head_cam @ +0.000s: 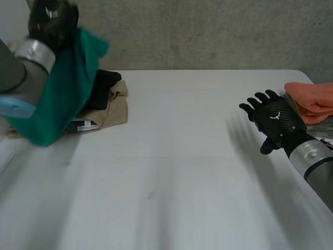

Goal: Fold the laundry.

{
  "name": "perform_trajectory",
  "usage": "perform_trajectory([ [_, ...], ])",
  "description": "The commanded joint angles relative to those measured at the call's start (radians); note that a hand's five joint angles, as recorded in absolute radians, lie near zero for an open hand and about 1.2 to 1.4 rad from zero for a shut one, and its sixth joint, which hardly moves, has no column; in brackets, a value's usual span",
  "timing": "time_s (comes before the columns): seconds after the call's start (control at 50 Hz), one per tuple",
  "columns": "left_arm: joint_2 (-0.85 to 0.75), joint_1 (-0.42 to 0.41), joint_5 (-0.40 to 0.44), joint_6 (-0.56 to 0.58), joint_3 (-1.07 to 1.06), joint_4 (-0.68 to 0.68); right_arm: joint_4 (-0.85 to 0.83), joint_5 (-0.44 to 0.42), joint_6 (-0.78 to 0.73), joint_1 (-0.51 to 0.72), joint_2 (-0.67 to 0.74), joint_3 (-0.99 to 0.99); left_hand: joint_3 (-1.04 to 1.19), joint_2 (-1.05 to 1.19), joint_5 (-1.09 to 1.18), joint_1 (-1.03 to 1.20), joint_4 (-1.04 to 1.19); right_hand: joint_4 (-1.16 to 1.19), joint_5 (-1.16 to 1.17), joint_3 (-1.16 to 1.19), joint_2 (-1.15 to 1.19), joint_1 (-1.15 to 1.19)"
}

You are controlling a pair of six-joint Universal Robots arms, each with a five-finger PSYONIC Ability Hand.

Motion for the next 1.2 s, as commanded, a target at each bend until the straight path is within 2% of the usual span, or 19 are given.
perform_trajectory([
  [0.02, 0.24, -0.124, 0.02, -0.29, -0.131, -0.018, 0.013, 0.003, 0.006, -0.001, -0.047, 0.01, 0.207, 0.202, 0.244, 0.269, 0.199, -0.036, -0.047, -0.035, -0.037, -0.049],
  [0.08, 0.251, -0.196, 0.05, -0.329, -0.198, -0.041, 0.029, 0.003, 0.007, -0.007, -0.072, 0.013, 0.207, 0.202, 0.244, 0.269, 0.199, -0.036, -0.047, -0.035, -0.037, -0.049],
  [0.18, 0.201, -0.323, 0.096, -0.324, -0.269, -0.071, 0.05, 0.004, 0.013, -0.03, -0.104, 0.014, 0.207, 0.202, 0.244, 0.269, 0.199, -0.036, -0.047, -0.035, -0.037, -0.049],
  [0.32, -0.077, -0.431, 0.095, -0.29, -0.24, -0.11, 0.056, 0.027, 0.025, -0.079, -0.122, 0.005, 0.207, 0.202, 0.244, 0.269, 0.199, -0.036, -0.047, -0.035, -0.037, -0.049],
  [0.38, -0.169, -0.483, 0.095, -0.252, -0.197, -0.137, 0.058, 0.067, 0.048, -0.084, -0.122, -0.001, -0.413, -0.418, -0.375, -0.351, -0.421, -0.036, -0.047, -0.035, -0.037, -0.049],
  [0.42, -0.201, -0.504, 0.092, -0.218, -0.166, -0.168, 0.075, 0.082, 0.067, -0.082, -0.122, -0.003, -0.737, -0.742, -0.699, -0.675, -0.745, -0.036, -0.047, -0.035, -0.037, -0.049],
  [0.46, -0.203, -0.506, 0.087, -0.195, -0.151, -0.188, 0.092, 0.082, 0.073, -0.082, -0.121, -0.004, -0.782, -0.787, -0.745, -0.72, -0.79, -0.036, -0.047, -0.035, -0.037, -0.049],
  [0.54, -0.154, -0.497, 0.057, -0.172, -0.138, -0.196, 0.142, 0.073, 0.072, -0.079, -0.122, -0.01, -0.85, -0.855, -0.812, -0.788, -0.858, -0.036, -0.047, -0.035, -0.037, -0.049],
  [0.64, 0.011, -0.384, -0.092, -0.166, -0.216, -0.212, 0.222, 0.029, 0.062, -0.062, -0.121, -0.049, -0.859, -0.863, -0.821, -0.796, -0.867, -0.036, -0.047, -0.035, -0.037, -0.049],
  [0.7, 0.102, -0.334, -0.123, -0.157, -0.304, -0.229, 0.289, -0.025, 0.061, -0.035, -0.119, -0.088, -0.908, -0.913, -0.871, -0.846, -0.916, -0.036, -0.047, -0.035, -0.037, -0.049],
  [0.78, 0.174, -0.279, -0.123, -0.114, -0.427, -0.234, 0.41, -0.1, 0.061, 0.002, -0.109, -0.154, -0.935, -0.94, -0.897, -0.873, -0.943, -0.036, -0.047, -0.035, -0.037, -0.049],
  [0.82, 0.188, -0.23, -0.119, -0.056, -0.503, -0.234, 0.476, -0.121, 0.059, 0.025, -0.103, -0.193, -0.935, -0.94, -0.897, -0.873, -0.943, -0.036, -0.047, -0.035, -0.037, -0.049],
  [0.94, 0.156, -0.169, -0.073, 0.101, -0.614, -0.214, 0.587, -0.12, 0.009, 0.155, 0.026, -0.293, -0.935, -0.94, -0.897, -0.873, -0.943, 0.165, 0.154, 0.166, 0.164, 0.152],
  [1.04, 0.02, -0.135, -0.007, 0.199, -0.616, -0.196, 0.616, -0.068, -0.07, 0.224, 0.137, -0.331, -0.92, -0.925, -0.883, -0.858, -0.928, 0.229, 0.219, 0.231, 0.228, 0.217],
  [1.1, -0.04, -0.138, 0.004, 0.205, -0.587, -0.194, 0.601, -0.013, -0.102, 0.263, 0.178, -0.334, -0.914, -0.919, -0.877, -0.852, -0.922, 0.229, 0.219, 0.231, 0.228, 0.217],
  [1.2, -0.091, -0.144, 0.003, 0.207, -0.534, -0.171, 0.498, 0.032, -0.103, 0.301, 0.216, -0.317, -0.882, -0.887, -0.845, -0.82, -0.89, 0.235, 0.225, 0.237, 0.234, 0.223],
])
